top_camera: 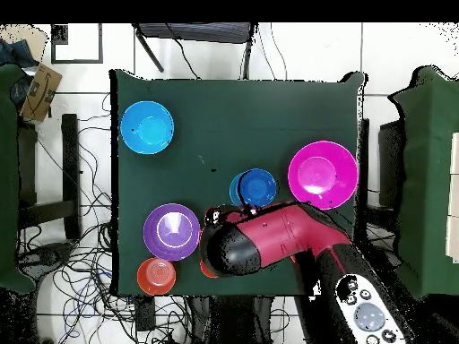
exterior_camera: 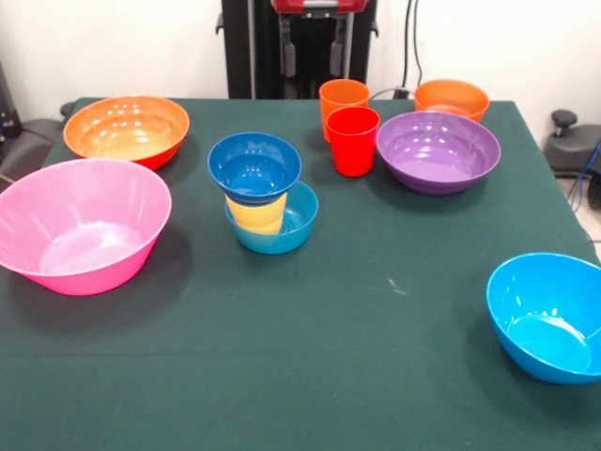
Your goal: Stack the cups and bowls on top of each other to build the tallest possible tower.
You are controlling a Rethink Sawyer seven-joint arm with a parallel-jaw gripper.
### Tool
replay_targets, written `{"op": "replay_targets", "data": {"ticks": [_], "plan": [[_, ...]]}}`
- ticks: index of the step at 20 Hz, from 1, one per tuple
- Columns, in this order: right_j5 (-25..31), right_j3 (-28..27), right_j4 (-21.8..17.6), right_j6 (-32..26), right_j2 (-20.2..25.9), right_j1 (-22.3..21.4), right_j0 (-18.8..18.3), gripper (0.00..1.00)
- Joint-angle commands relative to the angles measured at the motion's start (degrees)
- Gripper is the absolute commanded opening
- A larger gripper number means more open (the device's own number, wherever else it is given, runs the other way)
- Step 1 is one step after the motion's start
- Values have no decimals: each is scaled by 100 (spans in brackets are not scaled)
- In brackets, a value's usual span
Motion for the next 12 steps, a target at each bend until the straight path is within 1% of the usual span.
{"op": "replay_targets", "data": {"ticks": [1, 5, 7, 10, 12], "plan": [[-318, 273, 166, 995, -596, 83, 367, 100], [-415, 261, 236, 1039, -752, 83, 521, 100], [-428, 278, 354, 1004, -769, 23, 568, 100], [-238, 294, 655, 835, -686, -198, 601, 100], [-217, 290, 781, 756, -668, -246, 617, 100]]}}
